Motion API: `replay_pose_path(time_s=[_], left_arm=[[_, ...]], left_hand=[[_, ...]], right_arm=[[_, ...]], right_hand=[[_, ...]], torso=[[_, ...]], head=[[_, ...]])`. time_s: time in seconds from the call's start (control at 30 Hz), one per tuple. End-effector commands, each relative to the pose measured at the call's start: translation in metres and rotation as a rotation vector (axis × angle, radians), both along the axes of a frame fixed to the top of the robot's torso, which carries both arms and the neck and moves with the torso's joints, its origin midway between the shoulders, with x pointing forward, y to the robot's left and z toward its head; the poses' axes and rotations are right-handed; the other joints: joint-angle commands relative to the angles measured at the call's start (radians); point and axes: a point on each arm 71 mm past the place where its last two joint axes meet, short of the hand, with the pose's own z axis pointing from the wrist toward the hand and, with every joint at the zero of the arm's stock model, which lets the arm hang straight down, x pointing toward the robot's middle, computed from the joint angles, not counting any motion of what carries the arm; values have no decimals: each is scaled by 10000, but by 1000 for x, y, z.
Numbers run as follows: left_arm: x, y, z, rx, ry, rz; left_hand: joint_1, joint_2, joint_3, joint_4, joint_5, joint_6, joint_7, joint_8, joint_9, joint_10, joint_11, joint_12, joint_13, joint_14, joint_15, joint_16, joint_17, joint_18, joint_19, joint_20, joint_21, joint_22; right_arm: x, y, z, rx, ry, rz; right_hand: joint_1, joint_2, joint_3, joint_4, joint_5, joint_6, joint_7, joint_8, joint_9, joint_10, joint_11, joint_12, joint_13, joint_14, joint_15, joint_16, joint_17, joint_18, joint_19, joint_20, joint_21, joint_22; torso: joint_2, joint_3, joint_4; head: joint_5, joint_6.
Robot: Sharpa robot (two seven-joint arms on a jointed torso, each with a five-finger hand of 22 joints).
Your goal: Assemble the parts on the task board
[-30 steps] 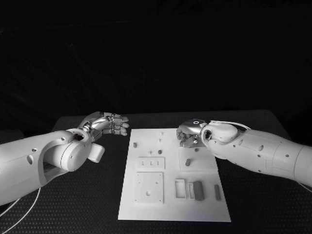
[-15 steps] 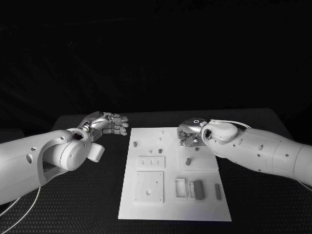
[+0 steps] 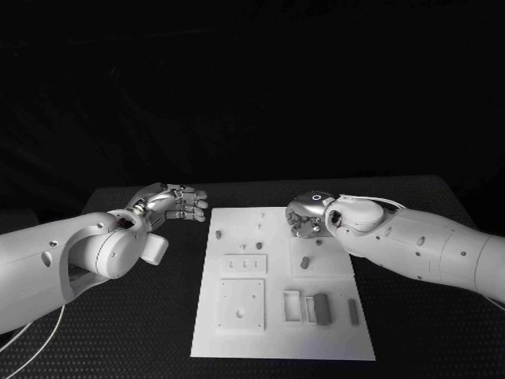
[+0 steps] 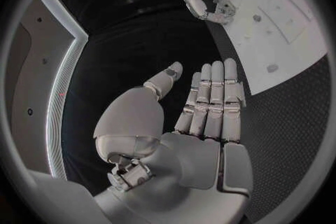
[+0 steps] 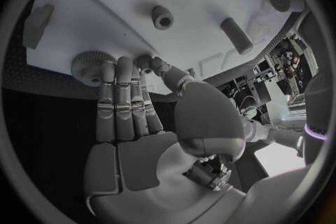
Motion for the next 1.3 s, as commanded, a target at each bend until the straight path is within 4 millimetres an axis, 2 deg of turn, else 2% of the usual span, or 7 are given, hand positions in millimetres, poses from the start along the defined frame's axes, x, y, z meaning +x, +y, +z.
replay_pose_path(time_s=[0.03,0.17,0.2,0.23,0.53,0.87,1.3], left_arm=[[0,-2,2,-104,-15,-199],[0,-3,3,-107,-20,-223],[0,-3,3,-107,-22,-226],[0,-3,4,-99,-43,-237],[2,-5,3,-80,-51,-237],[2,-5,3,-80,-73,-216],[3,-7,3,-90,-79,-255]], left_hand=[[-49,-20,5,70,-64,-23,36,-43,13,-54,-3,-52,22,-55,-2,-60,22,201,-56,16,-62,17],[-49,-24,7,74,-67,-22,36,-46,16,-53,-3,-59,37,-52,-2,-72,36,202,-56,17,-64,22],[-48,-23,7,75,-67,-22,36,-46,16,-53,-3,-61,40,-51,-2,-74,39,202,-57,17,-65,24],[-48,-24,8,76,-68,-22,36,-47,17,-53,-3,-62,43,-50,-2,-76,41,202,-56,17,-65,25],[-51,-26,7,81,-70,-21,37,-50,19,-51,-3,-68,56,-46,-2,-86,54,203,-56,18,-66,30],[-55,-21,8,89,-71,-20,37,-53,22,-51,-3,-77,73,-40,-2,-99,71,204,-54,18,-68,37],[-57,-24,7,93,-71,-21,37,-57,25,-50,-3,-87,92,-35,-2,-115,89,205,-54,18,-70,45]], right_arm=[[-2,-2,-6,-447,-152,-102],[-2,1,-4,-281,-393,-21],[-2,2,-3,-253,-425,-17],[-2,2,-3,-222,-472,-16],[-3,6,2,150,-972,-34],[-6,18,13,788,-1669,-5],[-3,49,26,1152,-2232,109]], right_hand=[[59,-42,-3,20,59,11,24,-56,-5,97,7,-27,-2,46,-1,62,15,141,2,-52,53,247],[59,-42,-3,20,59,11,24,-56,-5,97,7,-27,-2,46,-1,62,15,141,2,-52,53,247],[771,49,387,-31,112,472,-176,198,111,708,-217,308,170,439,-222,367,161,141,258,-226,249,300],[843,58,426,-37,117,518,-196,223,123,769,-240,342,188,479,-245,397,176,141,284,-243,269,305],[842,249,897,3,72,1008,-368,263,236,1156,-436,427,527,542,-412,822,482,141,469,-354,888,260],[781,209,970,4,70,1183,-433,266,315,1309,-511,452,709,620,-489,982,578,141,528,-433,1159,255],[757,171,996,5,69,1240,-454,259,347,1350,-534,446,778,645,-513,1038,611,141,545,-461,1267,254]], torso=[[32,3,6],[42,1,9],[46,4,8],[50,3,9],[80,-5,6],[83,9,15],[112,18,13]], head=[[-10,40],[-18,35],[-21,43],[-23,51],[-35,97],[3,153],[53,271]])
